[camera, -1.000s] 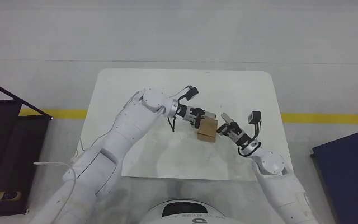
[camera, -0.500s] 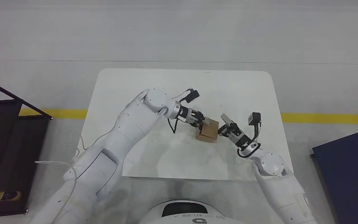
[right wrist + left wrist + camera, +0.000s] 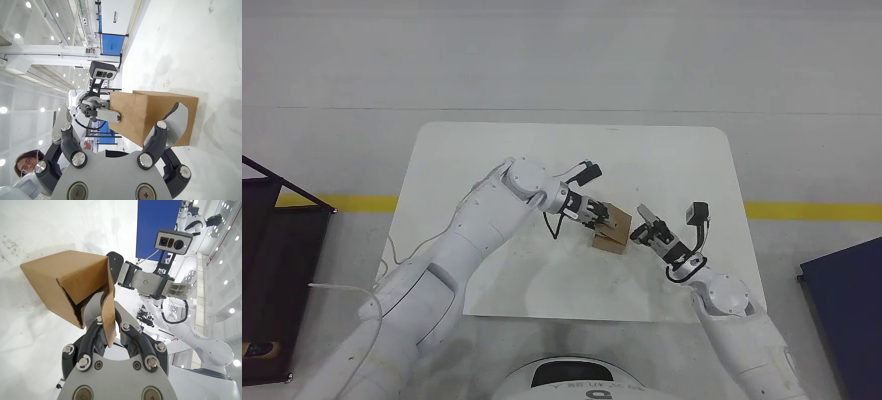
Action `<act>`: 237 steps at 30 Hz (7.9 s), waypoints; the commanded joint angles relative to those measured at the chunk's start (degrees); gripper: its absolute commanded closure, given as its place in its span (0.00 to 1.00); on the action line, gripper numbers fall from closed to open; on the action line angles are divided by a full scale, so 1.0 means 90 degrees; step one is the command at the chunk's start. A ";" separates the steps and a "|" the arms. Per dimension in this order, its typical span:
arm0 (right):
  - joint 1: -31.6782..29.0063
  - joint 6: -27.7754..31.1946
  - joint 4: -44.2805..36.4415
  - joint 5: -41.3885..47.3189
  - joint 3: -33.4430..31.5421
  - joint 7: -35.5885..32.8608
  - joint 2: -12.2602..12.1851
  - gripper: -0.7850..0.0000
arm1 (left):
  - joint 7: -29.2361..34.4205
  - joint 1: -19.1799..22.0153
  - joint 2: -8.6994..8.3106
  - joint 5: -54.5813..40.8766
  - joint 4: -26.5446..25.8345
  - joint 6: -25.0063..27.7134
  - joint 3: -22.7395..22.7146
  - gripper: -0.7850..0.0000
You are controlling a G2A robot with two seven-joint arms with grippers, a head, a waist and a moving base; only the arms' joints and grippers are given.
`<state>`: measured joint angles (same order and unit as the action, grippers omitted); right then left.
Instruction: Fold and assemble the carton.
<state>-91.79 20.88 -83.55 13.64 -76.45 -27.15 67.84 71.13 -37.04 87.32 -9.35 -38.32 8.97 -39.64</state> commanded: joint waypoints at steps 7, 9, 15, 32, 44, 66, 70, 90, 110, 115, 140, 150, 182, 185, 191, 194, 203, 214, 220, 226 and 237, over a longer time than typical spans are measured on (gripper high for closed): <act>0.0004 0.0023 0.0012 0.0030 -0.0026 -0.0001 -0.0001 0.00 | 0.0043 0.0059 -0.0009 -0.0005 0.0033 -0.0089 -0.0060 0.00; 0.0002 0.0038 0.0023 0.0048 -0.0038 -0.0012 -0.0002 0.00 | 0.0069 0.0054 -0.0031 -0.0014 -0.0032 -0.0112 -0.0102 0.00; -0.0013 0.0071 0.0047 0.0096 -0.0078 -0.0033 -0.0006 0.00 | 0.0205 0.0044 -0.0207 0.0105 -0.0416 -0.0256 -0.0354 0.00; -0.0140 0.0142 0.0000 0.0137 -0.0141 -0.0027 -0.0014 0.00 | 0.0221 -0.0455 -0.0635 0.0664 -0.2008 -0.1090 -0.0775 0.06; -0.0203 0.0122 -0.0066 0.0142 -0.0182 -0.0007 -0.0020 0.00 | 0.0202 -0.0187 -0.0611 0.0602 -0.1990 -0.1153 -0.0745 0.05; -0.0128 0.0134 0.0040 0.0285 -0.0208 -0.0092 -0.0015 0.00 | 0.0044 0.0233 -0.0153 0.0275 -0.0924 -0.0877 0.0056 0.30; -0.0110 0.0139 0.0048 0.0318 -0.0193 -0.0161 -0.0014 0.00 | 0.0032 0.0310 -0.0083 0.0276 -0.0798 -0.0842 0.0145 0.31; -0.0187 0.0227 0.0034 0.0424 -0.0182 -0.0259 -0.0012 0.00 | 0.0048 0.0474 0.0184 0.0309 -0.0318 -0.0623 0.0430 1.00; -0.0249 0.0254 0.0001 0.0357 -0.0169 -0.0210 -0.0012 0.00 | 0.0321 0.0471 0.0286 0.0462 -0.0218 -0.0847 0.0570 1.00; -0.0246 0.0236 0.0005 0.0343 -0.0160 -0.0210 -0.0012 0.00 | 0.0275 0.0445 0.0322 0.0537 -0.0173 -0.0825 0.0624 1.00; -0.0165 0.0267 0.0109 0.0410 -0.0116 -0.0201 0.0003 0.00 | -0.0741 -0.0410 0.0014 -0.0646 -0.0453 0.0589 -0.0523 1.00; -0.0138 0.0236 0.0105 0.0396 -0.0072 -0.0181 0.0013 0.00 | -0.0517 -0.0681 -0.0021 -0.1491 -0.0397 0.0995 -0.0871 1.00; 0.0050 -0.0197 0.0151 0.0436 -0.0273 -0.0495 -0.0030 0.00 | -0.0328 -0.0368 -0.0183 -0.0498 -0.0840 -0.0150 -0.0839 1.00; 0.0131 -0.0322 0.0273 0.0267 -0.0274 -0.0405 -0.0035 0.00 | -0.0162 -0.0342 -0.0240 -0.0339 -0.1017 -0.0522 -0.0857 1.00; 0.0021 -0.0457 0.0135 -0.0652 -0.0701 0.0401 -0.0110 0.00 | 0.0084 -0.0380 -0.0361 -0.0012 -0.1390 -0.0942 -0.0904 1.00; -0.0098 -0.0553 -0.0052 -0.0875 -0.0840 0.0574 -0.0135 0.00 | 0.0148 -0.0432 -0.0409 0.0084 -0.1596 -0.1111 -0.0929 1.00; -0.0308 -0.0426 -0.0449 0.0323 -0.0688 -0.0605 -0.0126 0.00 | 0.0248 -0.0380 -0.0386 0.0681 -0.1788 -0.1845 -0.0490 1.00; -0.0251 -0.0387 -0.0034 0.0417 -0.0543 -0.0719 -0.0113 0.00 | 0.0293 -0.0178 -0.0319 0.0413 -0.1458 -0.1302 -0.0459 0.00; -0.0323 -0.0385 0.0042 0.0355 -0.0773 -0.0787 -0.0162 0.00 | 0.0338 -0.0231 -0.0580 0.0751 -0.2175 -0.1431 -0.0922 0.00; -0.0637 -0.0254 -0.0188 0.0771 -0.1444 -0.1203 -0.0270 0.00 | 0.0784 -0.1177 -0.0970 0.0768 -0.3089 -0.1043 -0.1600 0.00; -0.1019 -0.0375 -0.0936 0.2061 -0.1880 -0.2356 -0.0339 0.00 | 0.0181 -0.2796 -0.1352 0.0198 -0.3207 0.0348 -0.2718 0.00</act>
<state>-100.97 17.45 -92.01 32.46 -93.36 -49.66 64.78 72.59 -62.32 75.13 -7.53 -67.21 12.10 -64.16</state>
